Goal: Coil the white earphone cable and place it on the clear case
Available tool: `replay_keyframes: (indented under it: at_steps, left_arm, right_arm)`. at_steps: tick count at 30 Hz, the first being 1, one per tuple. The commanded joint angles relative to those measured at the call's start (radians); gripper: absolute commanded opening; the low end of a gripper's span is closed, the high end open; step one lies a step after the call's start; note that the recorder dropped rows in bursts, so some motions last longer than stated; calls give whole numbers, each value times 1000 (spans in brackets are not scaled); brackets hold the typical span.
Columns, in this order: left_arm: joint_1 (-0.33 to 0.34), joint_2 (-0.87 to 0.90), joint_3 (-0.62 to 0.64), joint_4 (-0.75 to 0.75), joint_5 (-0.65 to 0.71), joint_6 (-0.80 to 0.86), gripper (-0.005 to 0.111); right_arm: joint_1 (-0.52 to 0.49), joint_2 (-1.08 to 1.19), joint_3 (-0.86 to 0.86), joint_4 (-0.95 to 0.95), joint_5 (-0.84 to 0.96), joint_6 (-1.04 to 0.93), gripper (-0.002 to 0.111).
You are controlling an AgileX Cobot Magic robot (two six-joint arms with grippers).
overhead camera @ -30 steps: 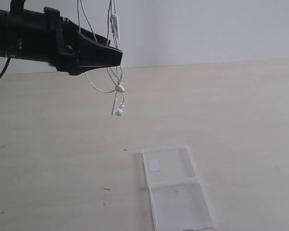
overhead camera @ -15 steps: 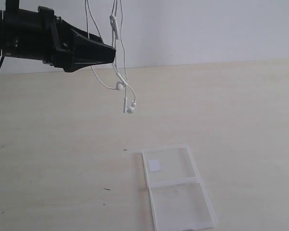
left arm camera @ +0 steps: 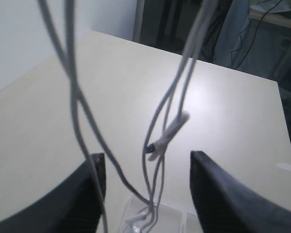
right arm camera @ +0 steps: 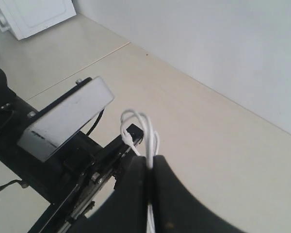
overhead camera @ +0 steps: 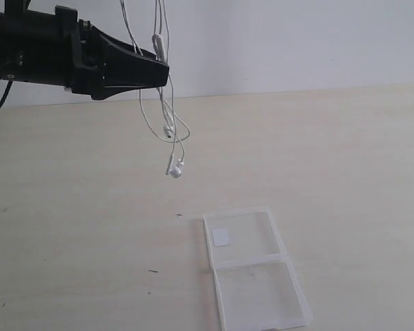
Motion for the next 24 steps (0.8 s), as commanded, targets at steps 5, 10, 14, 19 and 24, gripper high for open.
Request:
replay_keyframes:
  at_steps: [5,10,14,19,24]
  left_arm:
    - [0,-2,1,-17,11,-2,60]
    - [0,-2,1,-17,6,-2,59]
    - [0,-2,1,-21,6,-2,55]
    - [0,-2,1,-49,6,-2,55]
    - [0,-2,1,-51,-3,0,55]
  right_arm:
    - [1,3,-6,42,-31,-17,0]
    - [1,3,-6,79,-69,-24,0]
    - [1,3,-6,90,-75,-25,0]
    - [1,3,-6,99,-75,-23,0]
    - [1,3,-6,99,-75,-23,0]
